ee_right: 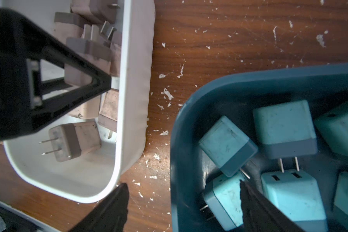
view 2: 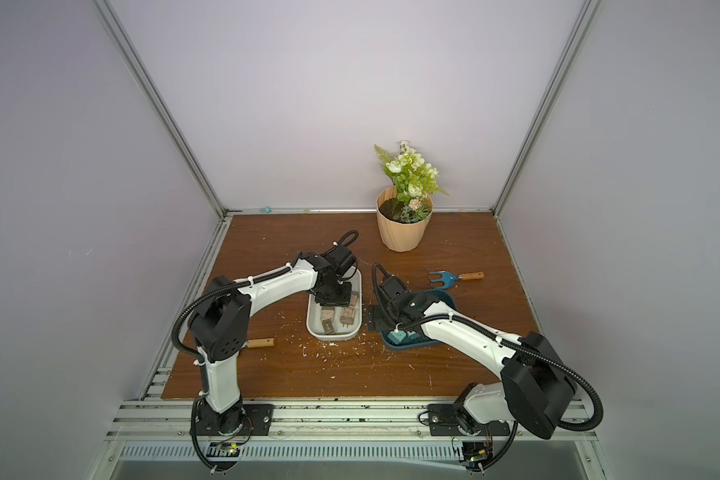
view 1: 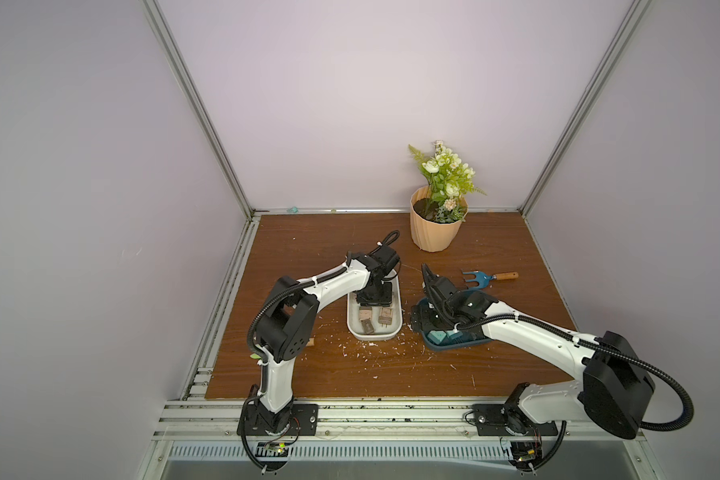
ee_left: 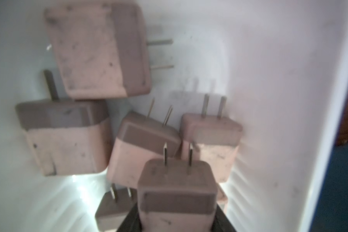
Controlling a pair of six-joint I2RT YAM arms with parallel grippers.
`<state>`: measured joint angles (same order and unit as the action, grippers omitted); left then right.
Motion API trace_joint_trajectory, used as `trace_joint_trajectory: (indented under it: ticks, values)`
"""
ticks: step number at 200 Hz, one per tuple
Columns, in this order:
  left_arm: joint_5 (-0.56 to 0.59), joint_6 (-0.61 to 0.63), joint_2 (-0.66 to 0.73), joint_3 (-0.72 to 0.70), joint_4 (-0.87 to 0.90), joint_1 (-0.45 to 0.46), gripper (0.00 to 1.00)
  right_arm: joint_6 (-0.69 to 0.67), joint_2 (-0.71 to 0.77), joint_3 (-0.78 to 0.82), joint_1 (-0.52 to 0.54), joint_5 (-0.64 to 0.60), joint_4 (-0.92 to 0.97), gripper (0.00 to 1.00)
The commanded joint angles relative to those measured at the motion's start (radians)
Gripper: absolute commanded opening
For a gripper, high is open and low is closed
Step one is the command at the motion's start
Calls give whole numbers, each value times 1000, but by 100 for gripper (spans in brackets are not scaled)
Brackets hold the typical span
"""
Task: Place the plugs by color into the storage box
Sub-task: Place the plug in the storage box.
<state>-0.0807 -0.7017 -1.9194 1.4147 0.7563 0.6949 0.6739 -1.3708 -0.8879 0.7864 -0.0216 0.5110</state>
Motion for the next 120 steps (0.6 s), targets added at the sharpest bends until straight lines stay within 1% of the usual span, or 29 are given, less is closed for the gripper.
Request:
trace_joint_trajectory:
  ticks: [1,37,45,59,70,78,96,120]
  values:
    - [-2,-40,21,-43,17,18,32,12,-10,-33,6,-7,-29,89]
    - [-15,-33,9,-59,3,31,34,4,-34,-52,7,-4,-34,89]
    - [-20,-30,6,-60,3,33,40,2,-38,-57,9,-4,-35,89]
    - [-27,-27,5,-64,3,37,59,1,-43,-64,8,-5,-35,89]
    - [-24,-28,13,-64,2,40,70,0,-44,-68,9,-5,-34,89]
    - [-21,-26,19,-58,4,40,76,2,-43,-69,9,-7,-34,89]
    - [-3,-17,37,-29,15,40,81,5,-35,-66,10,-11,-31,89]
    - [31,7,50,57,72,40,87,5,-22,-64,11,-19,-18,89]
